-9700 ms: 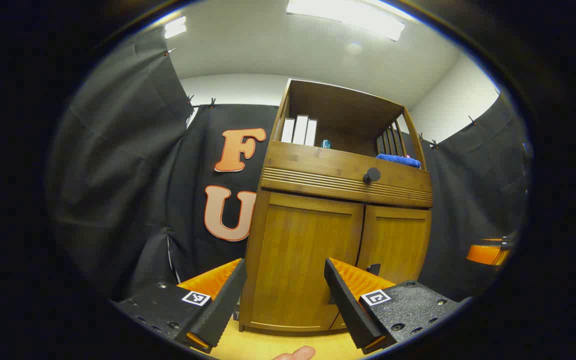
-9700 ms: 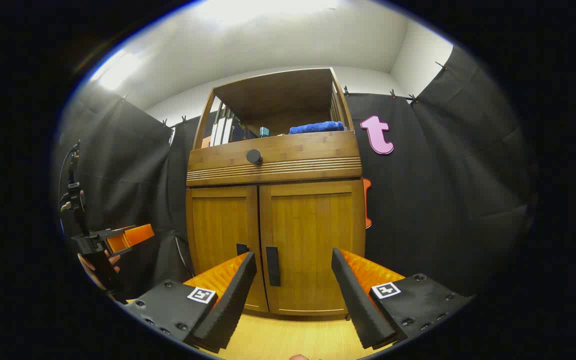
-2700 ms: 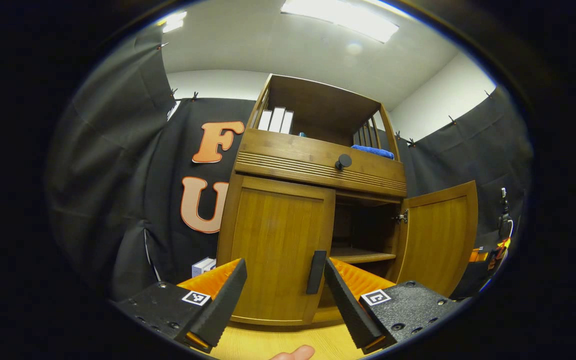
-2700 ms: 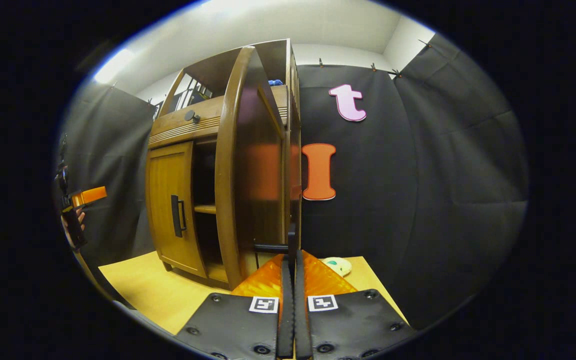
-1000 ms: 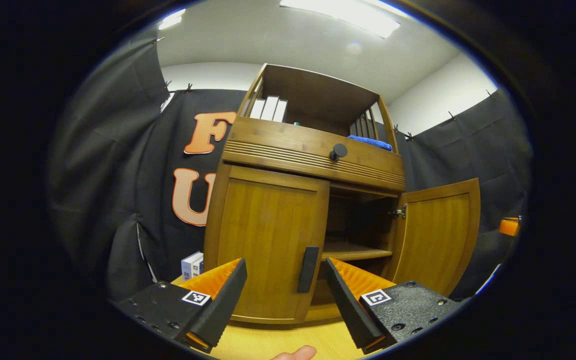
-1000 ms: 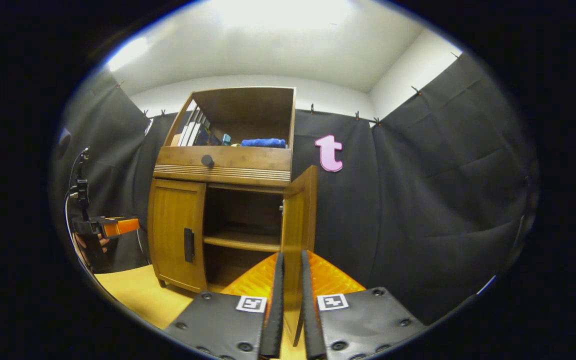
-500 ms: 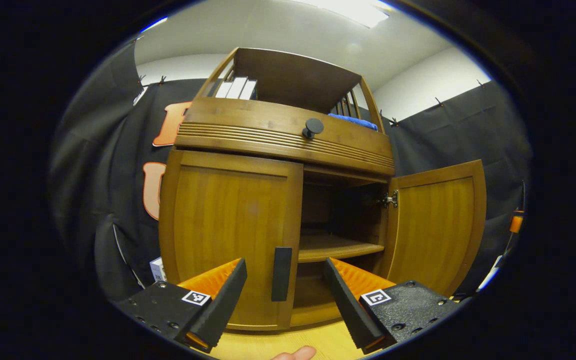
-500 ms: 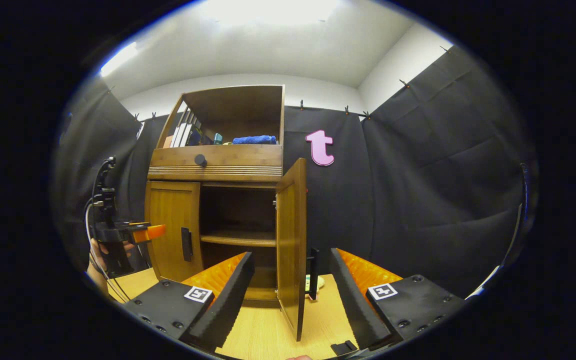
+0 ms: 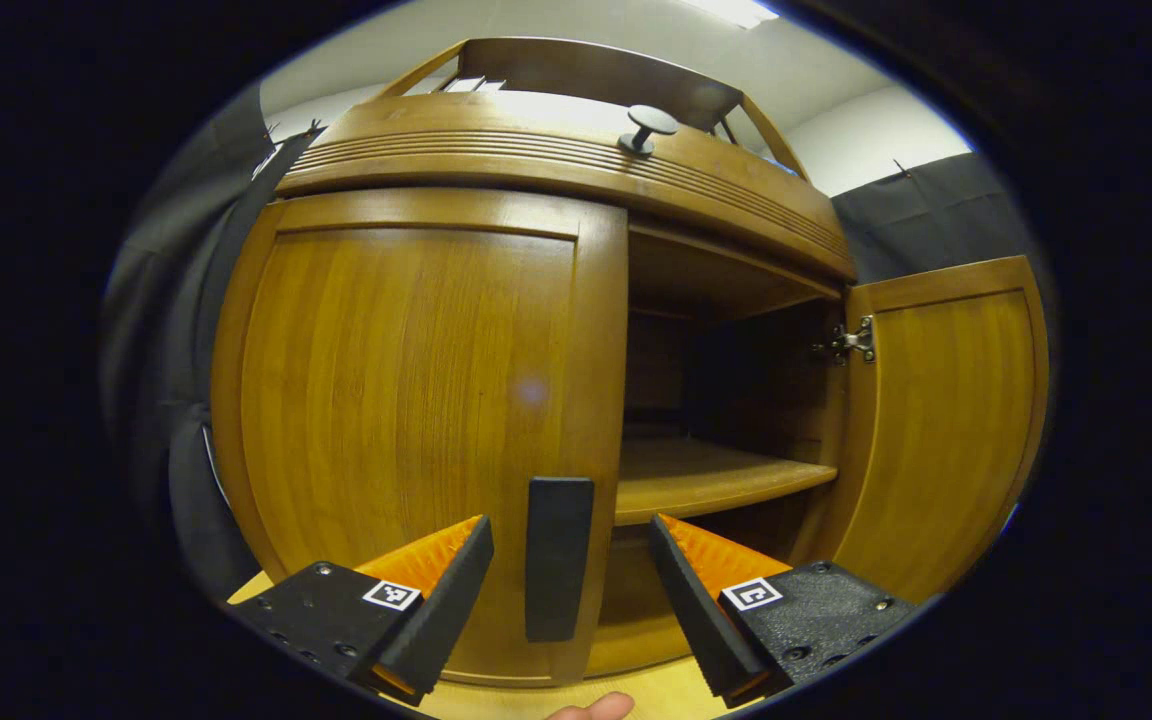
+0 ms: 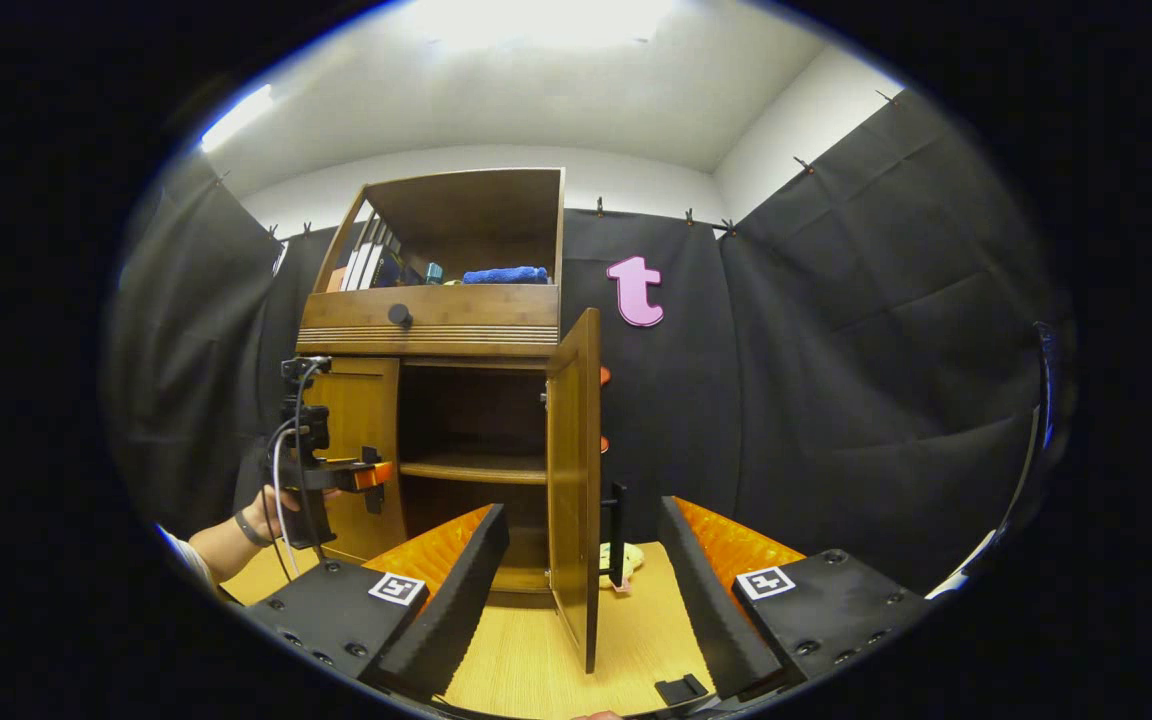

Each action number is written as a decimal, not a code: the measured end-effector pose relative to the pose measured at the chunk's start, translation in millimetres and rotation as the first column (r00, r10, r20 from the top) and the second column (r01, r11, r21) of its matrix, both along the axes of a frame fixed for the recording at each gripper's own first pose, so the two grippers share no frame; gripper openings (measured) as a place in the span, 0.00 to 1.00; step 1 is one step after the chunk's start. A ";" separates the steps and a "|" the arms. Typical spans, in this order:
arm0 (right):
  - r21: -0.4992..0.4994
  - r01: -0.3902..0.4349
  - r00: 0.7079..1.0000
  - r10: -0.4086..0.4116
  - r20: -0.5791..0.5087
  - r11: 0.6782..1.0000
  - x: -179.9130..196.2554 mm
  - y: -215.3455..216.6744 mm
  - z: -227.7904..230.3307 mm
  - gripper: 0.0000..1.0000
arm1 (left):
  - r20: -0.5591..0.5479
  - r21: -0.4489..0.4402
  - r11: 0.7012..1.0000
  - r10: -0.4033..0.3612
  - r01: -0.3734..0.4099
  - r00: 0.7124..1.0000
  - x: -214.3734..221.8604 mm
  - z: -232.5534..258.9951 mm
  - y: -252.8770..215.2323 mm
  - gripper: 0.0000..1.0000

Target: Open the right door of the double-door shoe cabinet with the right hand, and open the left door with the left hand.

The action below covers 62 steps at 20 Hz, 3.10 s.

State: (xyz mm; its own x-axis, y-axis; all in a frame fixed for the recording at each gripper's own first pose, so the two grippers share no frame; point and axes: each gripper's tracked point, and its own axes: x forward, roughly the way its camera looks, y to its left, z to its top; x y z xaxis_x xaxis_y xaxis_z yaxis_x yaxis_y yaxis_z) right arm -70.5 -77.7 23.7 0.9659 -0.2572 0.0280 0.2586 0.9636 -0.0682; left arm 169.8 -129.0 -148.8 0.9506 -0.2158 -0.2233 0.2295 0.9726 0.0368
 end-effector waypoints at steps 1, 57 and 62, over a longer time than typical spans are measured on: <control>-0.004 0.000 1.000 0.000 -0.002 1.000 -2.3 0.1 -0.6 1.00 | 0.002 0.011 1.000 0.015 -0.015 1.000 4.8 -5.5 4.4 0.98; 0.027 -0.013 1.000 0.013 -0.004 1.000 12.0 37.7 -13.5 0.98 | 0.040 0.019 0.998 0.052 -0.053 0.998 -182.8 101.3 240.5 0.01; 0.030 -0.003 1.000 0.004 -0.027 1.000 16.2 39.4 -17.0 0.98 | 0.069 0.056 0.995 -0.084 0.080 0.994 -183.4 104.2 240.7 0.10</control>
